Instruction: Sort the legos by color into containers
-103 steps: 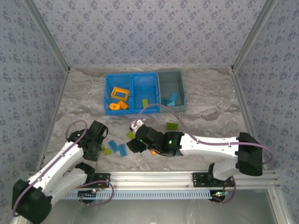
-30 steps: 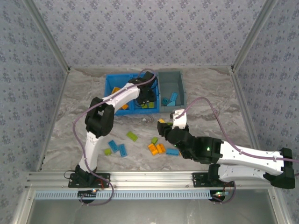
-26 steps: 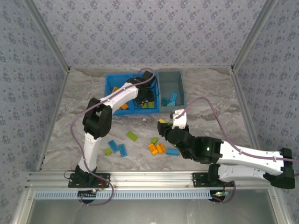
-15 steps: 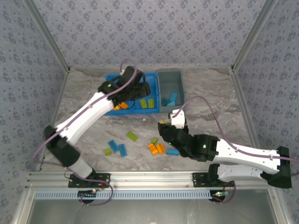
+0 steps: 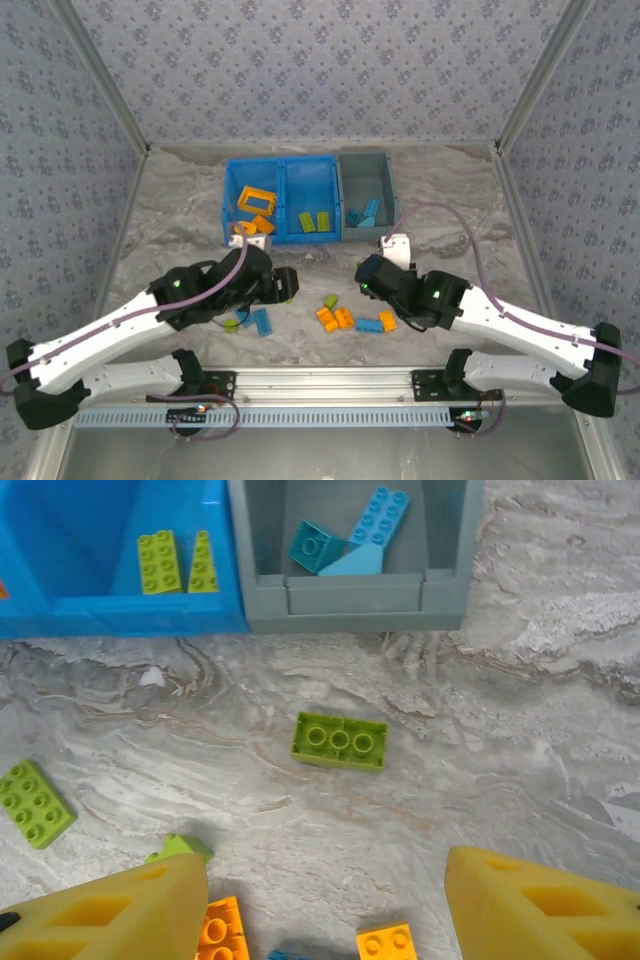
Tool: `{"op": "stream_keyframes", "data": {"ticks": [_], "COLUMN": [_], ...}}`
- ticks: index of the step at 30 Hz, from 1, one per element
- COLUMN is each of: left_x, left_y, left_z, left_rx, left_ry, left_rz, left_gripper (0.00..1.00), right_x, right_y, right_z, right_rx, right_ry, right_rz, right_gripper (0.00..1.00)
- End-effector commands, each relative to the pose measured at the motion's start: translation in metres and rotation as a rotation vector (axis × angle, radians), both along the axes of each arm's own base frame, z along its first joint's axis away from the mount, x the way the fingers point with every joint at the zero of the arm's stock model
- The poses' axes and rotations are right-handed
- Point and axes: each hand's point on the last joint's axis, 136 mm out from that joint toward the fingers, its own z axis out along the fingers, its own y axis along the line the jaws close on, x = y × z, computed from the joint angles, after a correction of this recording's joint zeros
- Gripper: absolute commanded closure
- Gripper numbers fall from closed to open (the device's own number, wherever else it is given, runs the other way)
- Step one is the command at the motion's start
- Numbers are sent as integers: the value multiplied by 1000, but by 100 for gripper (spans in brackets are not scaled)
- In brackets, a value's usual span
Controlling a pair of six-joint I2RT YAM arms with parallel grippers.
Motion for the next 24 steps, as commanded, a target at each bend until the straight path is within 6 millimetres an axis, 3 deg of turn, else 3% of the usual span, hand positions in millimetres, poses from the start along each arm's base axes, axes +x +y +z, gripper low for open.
{"op": "stream_keyframes", "data": {"ticks": [1, 9, 16, 19, 24], "left_x": [0, 3, -2, -5, -12], "left_y": [16, 19, 27, 27, 19], "left_z": [-7, 10, -3, -9, -20], "left_rx": [11, 1, -3, -7, 13], "left_ry": [-12, -108, -100, -88, -73], "left_rz": [86, 80, 87, 77, -9], "left_gripper": [35, 35, 35, 35, 35], "right_x": [-7, -6, -4, -18, -58], "right_y": [0, -9, -3, 1, 12], "right_z": [-9, -24, -40, -54, -75], "right_rx": [23, 61, 35, -3, -149], "right_ry": [75, 158, 219, 263, 305], "right_rz": [59, -19, -32, -6, 131], "right_gripper": [34, 34, 35, 37, 37]}}
